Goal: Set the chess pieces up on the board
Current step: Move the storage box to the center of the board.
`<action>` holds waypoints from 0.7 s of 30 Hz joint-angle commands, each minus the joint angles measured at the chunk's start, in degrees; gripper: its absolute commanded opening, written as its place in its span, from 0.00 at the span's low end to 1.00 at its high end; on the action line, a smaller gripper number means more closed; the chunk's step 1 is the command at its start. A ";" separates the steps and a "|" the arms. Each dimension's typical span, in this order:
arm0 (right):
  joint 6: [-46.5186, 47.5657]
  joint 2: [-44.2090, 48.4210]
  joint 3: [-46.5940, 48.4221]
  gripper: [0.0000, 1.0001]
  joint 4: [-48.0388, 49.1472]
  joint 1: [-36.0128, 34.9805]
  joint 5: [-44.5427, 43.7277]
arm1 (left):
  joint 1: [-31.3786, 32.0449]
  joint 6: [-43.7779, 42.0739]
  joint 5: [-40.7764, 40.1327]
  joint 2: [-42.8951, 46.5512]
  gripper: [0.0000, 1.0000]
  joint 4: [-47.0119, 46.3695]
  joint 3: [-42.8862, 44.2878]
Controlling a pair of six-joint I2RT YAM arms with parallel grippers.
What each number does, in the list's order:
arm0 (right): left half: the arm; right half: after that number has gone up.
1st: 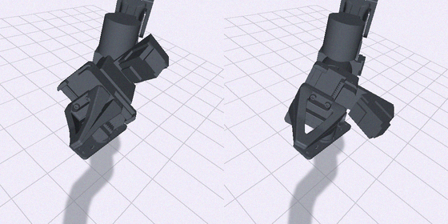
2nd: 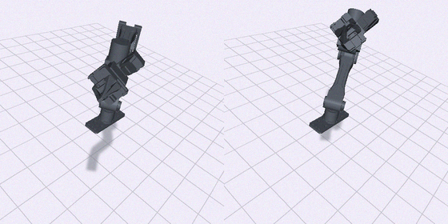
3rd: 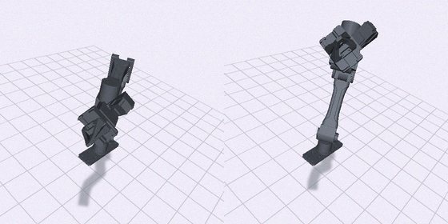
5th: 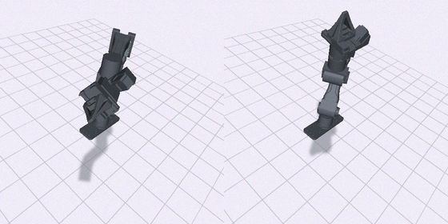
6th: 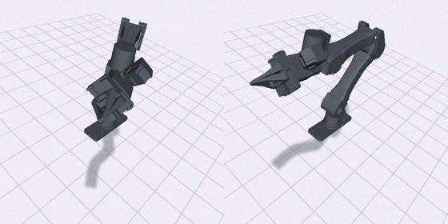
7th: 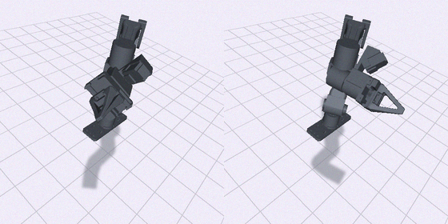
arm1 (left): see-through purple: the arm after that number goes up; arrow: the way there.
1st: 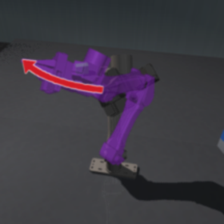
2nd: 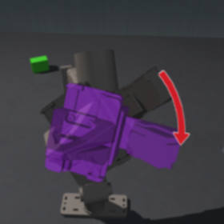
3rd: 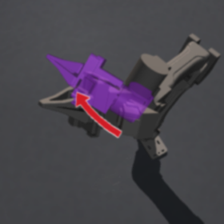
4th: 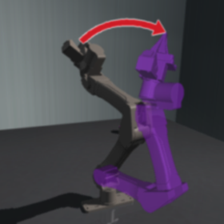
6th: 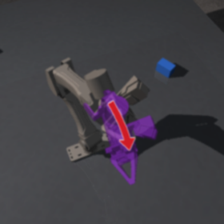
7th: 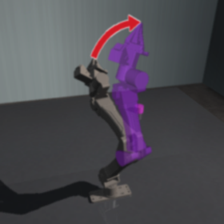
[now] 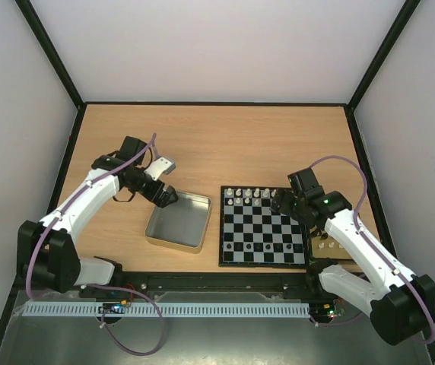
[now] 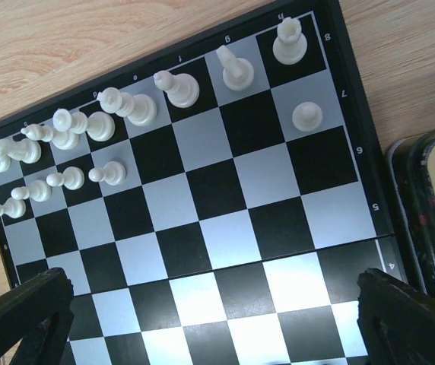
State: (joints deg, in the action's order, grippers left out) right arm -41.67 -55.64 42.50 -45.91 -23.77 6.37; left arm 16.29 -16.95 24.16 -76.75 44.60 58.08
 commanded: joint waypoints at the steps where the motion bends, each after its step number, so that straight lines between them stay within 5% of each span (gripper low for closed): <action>1: -0.55 1.83 0.45 0.97 -2.61 -0.14 -2.49 | 0.26 -1.36 2.14 -0.44 0.99 2.09 0.34; 21: -0.86 2.98 7.36 0.94 -9.49 -0.14 -11.54 | 1.57 -0.58 -6.36 -3.21 0.99 -0.09 -0.02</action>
State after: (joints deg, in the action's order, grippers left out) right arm -41.25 -54.04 49.01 -53.91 -23.77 -1.10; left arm 17.32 -18.24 21.65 -78.85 45.36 58.11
